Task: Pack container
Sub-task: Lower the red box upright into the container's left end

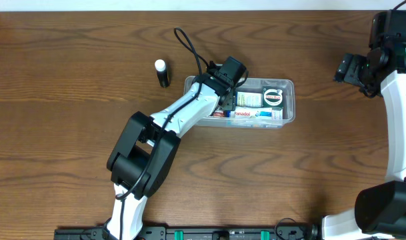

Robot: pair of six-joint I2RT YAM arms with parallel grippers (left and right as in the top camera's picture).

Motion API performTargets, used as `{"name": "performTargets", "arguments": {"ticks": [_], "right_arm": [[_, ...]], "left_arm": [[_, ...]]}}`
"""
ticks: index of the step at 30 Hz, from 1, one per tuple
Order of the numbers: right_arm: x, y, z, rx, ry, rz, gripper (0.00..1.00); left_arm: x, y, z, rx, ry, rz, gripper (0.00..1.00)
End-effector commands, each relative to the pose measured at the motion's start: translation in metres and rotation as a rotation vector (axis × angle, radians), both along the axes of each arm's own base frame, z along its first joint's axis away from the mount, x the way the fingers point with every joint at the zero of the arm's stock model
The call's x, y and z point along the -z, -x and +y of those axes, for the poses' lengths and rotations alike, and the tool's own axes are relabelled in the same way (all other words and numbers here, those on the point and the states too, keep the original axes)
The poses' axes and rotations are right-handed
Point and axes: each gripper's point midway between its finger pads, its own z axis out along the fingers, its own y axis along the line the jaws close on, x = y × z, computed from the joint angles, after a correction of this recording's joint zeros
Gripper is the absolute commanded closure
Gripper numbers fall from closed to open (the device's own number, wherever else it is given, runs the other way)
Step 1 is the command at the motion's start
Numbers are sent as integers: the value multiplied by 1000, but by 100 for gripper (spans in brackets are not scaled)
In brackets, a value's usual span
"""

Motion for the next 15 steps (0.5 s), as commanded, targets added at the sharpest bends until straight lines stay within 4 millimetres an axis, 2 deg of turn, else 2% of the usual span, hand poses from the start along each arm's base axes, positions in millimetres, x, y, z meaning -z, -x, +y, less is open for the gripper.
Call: {"name": "performTargets", "arguments": {"ticks": [1,10,15], "right_arm": [[-1,1,-5,8,15,2,1],[-1,1,-5,8,15,2,1],[-1,1,-5,8,15,2,1]], "left_arm": [[7,0,5,-5,-23,6,18],[7,1,4,-3,-18,8,18],[4,5,-5,24,30,30,19]]}}
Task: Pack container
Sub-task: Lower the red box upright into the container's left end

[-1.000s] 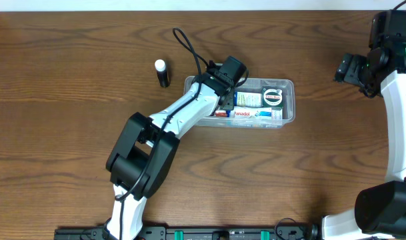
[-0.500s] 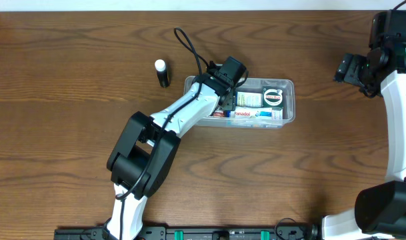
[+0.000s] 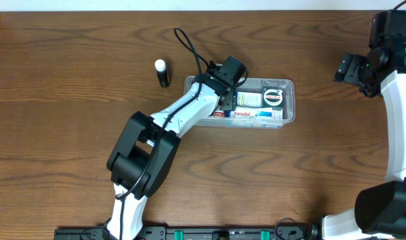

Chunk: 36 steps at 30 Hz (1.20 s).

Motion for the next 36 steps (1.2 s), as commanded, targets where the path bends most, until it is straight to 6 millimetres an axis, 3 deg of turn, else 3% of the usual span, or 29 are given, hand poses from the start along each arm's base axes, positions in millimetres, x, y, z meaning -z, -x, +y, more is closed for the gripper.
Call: {"name": "performTargets", "arguments": {"ticks": [1,11,22,29,31,33,36], "right_arm": [[-1,1,-5,8,15,2,1],[-1,1,-5,8,15,2,1],[-1,1,-5,8,15,2,1],[-1,1,-5,8,15,2,1],[-1,1,-5,8,15,2,1],[-1,1,-5,8,15,2,1],[-1,1,-5,8,15,2,1]], "left_arm": [[2,4,-5,27,26,24,20],[-4,4,-8,44,42,19,27],[-49,-1,-12,47,99,-61,27],[-51,2,-20,66,143,-45,27],[-51,-1,-15,54,131,-53,66],[-51,-4,-7,34,114,-55,94],[-49,-7,5,9,102,-43,94]]}}
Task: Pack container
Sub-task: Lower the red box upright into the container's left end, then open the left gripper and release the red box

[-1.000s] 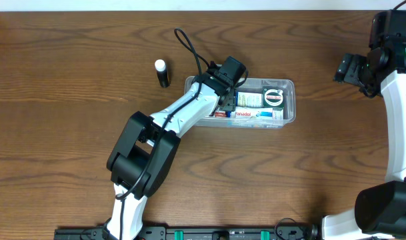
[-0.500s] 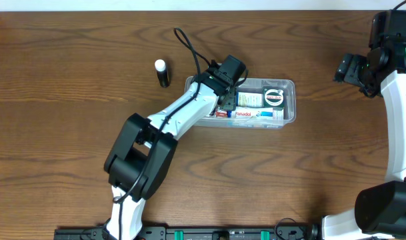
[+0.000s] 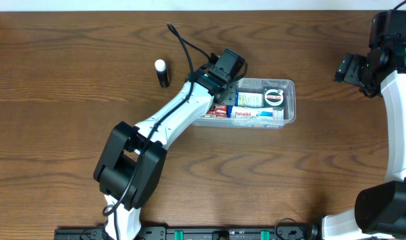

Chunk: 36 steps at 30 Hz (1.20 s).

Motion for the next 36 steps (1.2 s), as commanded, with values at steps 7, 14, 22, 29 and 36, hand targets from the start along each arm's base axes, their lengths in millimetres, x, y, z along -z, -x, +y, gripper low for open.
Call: {"name": "performTargets", "arguments": {"ticks": [7,14,22,29,36], "right_arm": [[-1,1,-5,8,15,2,1],[-1,1,-5,8,15,2,1],[-1,1,-5,8,15,2,1],[-1,1,-5,8,15,2,1],[-1,1,-5,8,15,2,1]], "left_arm": [[2,-11,42,-88,-86,2,94],[16,-7,42,-82,-104,30,94],[35,0,46,-88,-132,76,94],[44,3,48,-90,-145,98,94],[44,4,45,-84,-131,108,94]]}}
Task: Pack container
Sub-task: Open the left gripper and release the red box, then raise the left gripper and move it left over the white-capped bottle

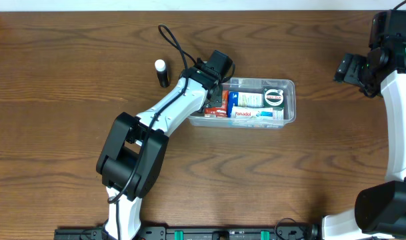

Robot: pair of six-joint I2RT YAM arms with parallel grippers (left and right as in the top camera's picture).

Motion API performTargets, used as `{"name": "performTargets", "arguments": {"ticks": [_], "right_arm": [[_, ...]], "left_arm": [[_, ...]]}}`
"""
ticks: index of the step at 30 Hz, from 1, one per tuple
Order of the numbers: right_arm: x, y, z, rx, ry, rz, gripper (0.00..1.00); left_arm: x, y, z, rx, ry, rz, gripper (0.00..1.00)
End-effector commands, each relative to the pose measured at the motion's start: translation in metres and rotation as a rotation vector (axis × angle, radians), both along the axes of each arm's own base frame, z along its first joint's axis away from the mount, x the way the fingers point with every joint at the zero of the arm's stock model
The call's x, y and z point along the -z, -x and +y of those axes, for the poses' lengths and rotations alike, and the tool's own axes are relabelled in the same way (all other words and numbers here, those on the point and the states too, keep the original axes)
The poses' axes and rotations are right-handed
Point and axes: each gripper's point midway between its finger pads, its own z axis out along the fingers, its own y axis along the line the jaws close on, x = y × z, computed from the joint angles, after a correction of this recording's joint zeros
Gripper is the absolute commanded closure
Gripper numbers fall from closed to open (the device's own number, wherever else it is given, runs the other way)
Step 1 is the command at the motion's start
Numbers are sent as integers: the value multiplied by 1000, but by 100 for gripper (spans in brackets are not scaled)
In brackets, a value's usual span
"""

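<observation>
A clear plastic container (289,100) lies at the table's middle right. It holds a Panadol box (243,114), a white and green box (250,99), a round tin (274,96) and a red pack (213,111) at its left end. My left gripper (220,95) hangs over the container's left end, its fingers dark under the wrist, so its state is unclear. A black stick with a white cap (163,73) lies on the table left of the container. My right gripper (344,67) is far off at the right edge.
The left arm's cable (174,44) loops over the table behind the container. The right arm (397,100) runs along the right edge. Bare wood surrounds the container.
My left wrist has shifted a little to the left and back, over the container's left end. The red pack and more of the left contents now show. The right arm is unchanged.
At the two oldest moments my left gripper was down over the container's left-middle part, covering the items there. Then it stood further left and back, and now further left again. The capped stick and the right arm stayed where they were.
</observation>
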Motion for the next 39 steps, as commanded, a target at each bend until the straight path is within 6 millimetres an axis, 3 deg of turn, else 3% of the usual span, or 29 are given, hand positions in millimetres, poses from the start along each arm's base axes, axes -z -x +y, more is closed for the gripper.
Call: {"name": "performTargets", "arguments": {"ticks": [1,26,30,39], "right_arm": [[-1,1,-5,8,14,2,1],[-1,1,-5,8,14,2,1],[-1,1,-5,8,14,2,1],[-1,1,-5,8,14,2,1]], "left_arm": [[8,4,0,-2,2,26,94],[4,6,-10,11,70,47,94],[-16,-1,-10,12,92,5,94],[-102,-11,7,0,157,-164,94]]}}
